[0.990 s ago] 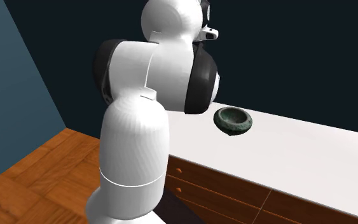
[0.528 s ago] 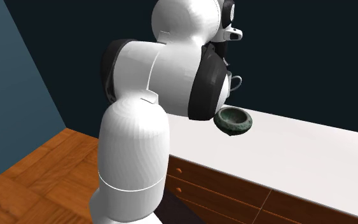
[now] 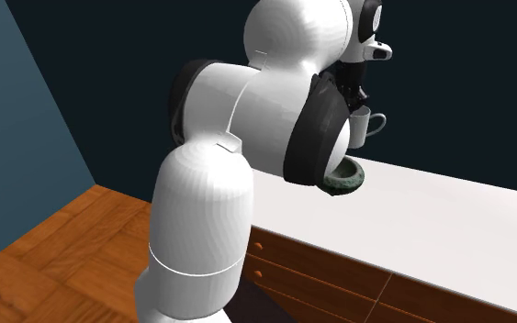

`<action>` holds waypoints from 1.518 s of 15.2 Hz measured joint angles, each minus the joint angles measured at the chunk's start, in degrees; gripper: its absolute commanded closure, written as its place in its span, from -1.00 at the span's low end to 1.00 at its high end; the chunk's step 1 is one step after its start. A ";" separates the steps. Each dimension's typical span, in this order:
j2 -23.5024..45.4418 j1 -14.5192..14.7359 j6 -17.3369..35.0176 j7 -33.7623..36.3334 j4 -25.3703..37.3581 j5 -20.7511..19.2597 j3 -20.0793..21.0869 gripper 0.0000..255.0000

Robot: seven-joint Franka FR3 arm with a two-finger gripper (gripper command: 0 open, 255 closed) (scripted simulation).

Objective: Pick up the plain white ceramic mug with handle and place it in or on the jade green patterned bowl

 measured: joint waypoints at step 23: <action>-0.80 -1.41 13.59 0.03 -14.33 0.11 -0.61 1.00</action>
